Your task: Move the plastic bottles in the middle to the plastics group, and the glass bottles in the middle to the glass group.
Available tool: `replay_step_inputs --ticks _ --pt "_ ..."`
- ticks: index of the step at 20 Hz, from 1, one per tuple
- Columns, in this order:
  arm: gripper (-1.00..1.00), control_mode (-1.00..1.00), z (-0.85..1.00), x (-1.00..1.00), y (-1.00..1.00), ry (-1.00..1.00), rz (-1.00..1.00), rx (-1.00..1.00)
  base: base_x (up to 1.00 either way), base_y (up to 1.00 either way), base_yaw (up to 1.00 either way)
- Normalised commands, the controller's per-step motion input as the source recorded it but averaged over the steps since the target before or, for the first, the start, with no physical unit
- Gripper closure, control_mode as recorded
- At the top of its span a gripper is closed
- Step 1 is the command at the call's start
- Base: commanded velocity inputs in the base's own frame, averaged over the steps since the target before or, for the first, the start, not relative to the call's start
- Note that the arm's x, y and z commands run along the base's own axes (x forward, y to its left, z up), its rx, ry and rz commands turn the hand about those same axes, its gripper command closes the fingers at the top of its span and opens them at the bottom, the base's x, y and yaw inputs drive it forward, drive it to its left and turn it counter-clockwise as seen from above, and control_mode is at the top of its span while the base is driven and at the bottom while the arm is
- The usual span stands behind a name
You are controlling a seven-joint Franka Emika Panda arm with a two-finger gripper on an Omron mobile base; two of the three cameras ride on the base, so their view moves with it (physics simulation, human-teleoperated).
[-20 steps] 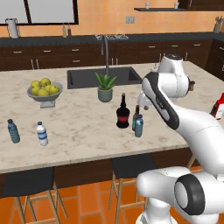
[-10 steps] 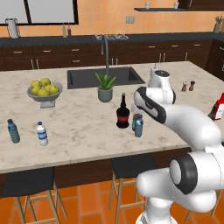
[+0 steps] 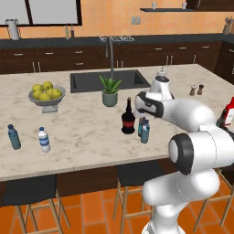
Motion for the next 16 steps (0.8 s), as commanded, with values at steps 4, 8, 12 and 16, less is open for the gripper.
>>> replay_step_inputs --ticks 4,8,12,16 --pt "-1.00 -1.00 -0.29 0.00 -0.03 0.00 0.00 0.00 0.00 0.00 0.00" --pt "-1.00 -1.00 -0.21 0.02 0.00 0.00 0.00 0.00 0.00 0.00 0.00" --pt "-1.00 -1.00 -0.25 0.13 0.00 0.00 0.00 0.00 0.00 0.00 0.00" --pt "-1.00 -1.00 -0.22 0.20 0.00 0.00 0.00 0.00 0.00 0.00 0.00"
